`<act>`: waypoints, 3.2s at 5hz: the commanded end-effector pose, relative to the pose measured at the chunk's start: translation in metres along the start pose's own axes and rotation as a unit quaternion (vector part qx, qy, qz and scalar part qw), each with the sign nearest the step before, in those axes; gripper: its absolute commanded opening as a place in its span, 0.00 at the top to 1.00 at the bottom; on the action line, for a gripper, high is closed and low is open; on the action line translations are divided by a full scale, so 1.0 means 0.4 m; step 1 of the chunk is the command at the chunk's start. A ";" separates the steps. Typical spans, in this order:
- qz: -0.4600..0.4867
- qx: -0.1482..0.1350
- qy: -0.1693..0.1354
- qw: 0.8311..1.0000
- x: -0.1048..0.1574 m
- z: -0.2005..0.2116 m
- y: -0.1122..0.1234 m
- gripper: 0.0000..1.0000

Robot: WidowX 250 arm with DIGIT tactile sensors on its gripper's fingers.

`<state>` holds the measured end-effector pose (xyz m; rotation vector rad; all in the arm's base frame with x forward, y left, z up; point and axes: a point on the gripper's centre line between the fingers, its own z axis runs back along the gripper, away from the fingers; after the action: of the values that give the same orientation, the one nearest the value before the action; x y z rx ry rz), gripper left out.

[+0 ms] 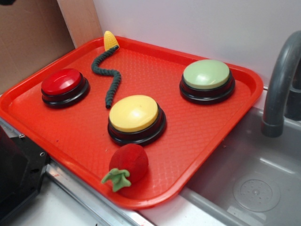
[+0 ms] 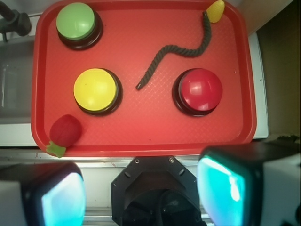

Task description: Push the yellow button.

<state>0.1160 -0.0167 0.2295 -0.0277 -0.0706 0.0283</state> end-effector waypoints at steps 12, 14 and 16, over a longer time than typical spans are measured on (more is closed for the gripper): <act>-0.247 0.037 0.048 0.967 0.228 -0.335 -0.195 0.00; -0.235 0.049 0.037 0.970 0.226 -0.277 -0.198 0.00; -0.241 0.029 0.031 0.970 0.207 -0.221 -0.195 0.00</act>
<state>0.2022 -0.0909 0.1324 0.0615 0.0605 -0.4695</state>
